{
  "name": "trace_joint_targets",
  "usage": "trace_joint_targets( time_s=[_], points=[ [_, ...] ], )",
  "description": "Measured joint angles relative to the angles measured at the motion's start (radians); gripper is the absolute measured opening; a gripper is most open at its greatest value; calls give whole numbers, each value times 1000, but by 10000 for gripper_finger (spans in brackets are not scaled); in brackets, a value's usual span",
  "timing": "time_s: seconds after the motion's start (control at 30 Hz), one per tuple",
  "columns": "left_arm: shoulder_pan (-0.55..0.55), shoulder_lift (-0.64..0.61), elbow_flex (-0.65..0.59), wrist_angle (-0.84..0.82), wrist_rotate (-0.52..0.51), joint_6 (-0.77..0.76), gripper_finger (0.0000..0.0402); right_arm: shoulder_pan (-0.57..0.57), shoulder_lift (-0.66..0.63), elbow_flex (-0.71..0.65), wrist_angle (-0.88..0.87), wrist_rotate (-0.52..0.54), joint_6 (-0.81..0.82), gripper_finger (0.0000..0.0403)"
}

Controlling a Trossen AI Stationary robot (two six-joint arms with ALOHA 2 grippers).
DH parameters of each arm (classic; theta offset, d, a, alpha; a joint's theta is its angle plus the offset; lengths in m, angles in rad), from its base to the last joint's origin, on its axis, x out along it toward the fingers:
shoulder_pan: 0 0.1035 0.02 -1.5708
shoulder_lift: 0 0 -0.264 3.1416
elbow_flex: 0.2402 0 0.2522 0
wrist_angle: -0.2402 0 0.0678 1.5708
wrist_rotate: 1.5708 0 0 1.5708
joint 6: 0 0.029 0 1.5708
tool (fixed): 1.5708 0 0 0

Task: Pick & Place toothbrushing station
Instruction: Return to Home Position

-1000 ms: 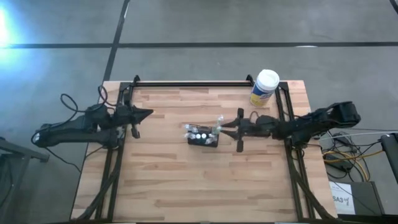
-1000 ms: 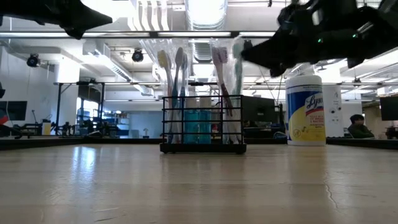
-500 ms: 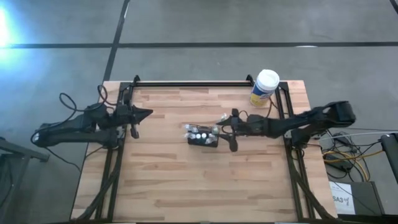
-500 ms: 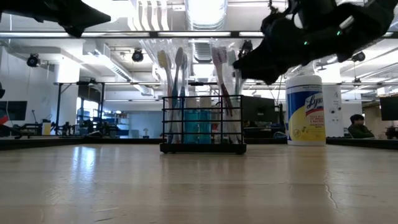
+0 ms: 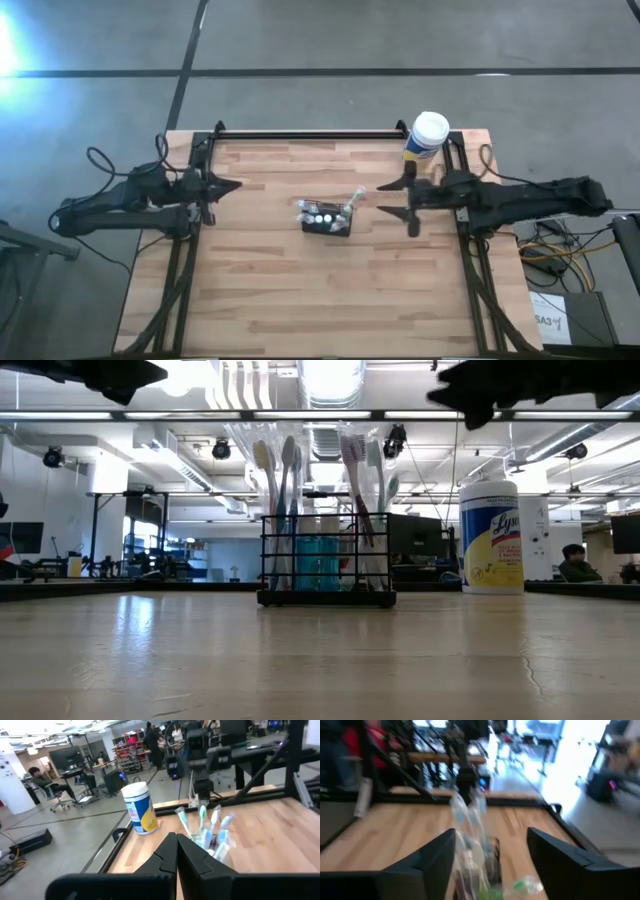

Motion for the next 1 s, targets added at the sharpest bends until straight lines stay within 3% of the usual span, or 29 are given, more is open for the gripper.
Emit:
trace_joint_targets(
  time_s=[0.2,0.27,0.37,0.43,0.5,0.73,0.83,1.0],
  points=[
    [66,6,-5,10,13,13,2,-75,-190,-41,-36,-166,-32,114],
    [115,15,-34,59,95,0,2,-115,-224,-70,-43,-219,-37,68],
    [199,32,-124,212,301,-40,1,-172,-248,-132,-8,-258,-8,19],
    [252,39,-191,305,404,-73,1,-195,-249,-190,61,-269,32,15],
    [302,35,-244,337,434,-94,1,-206,-253,-246,127,-279,61,12],
    [373,-93,-376,359,451,-232,1,-214,-340,-397,279,-268,140,8],
    [372,-195,-424,360,410,-269,0,-214,-386,-453,308,-193,183,8],
    [369,-379,-505,376,404,-291,0,-210,-439,-468,237,-151,175,8]
  ],
)
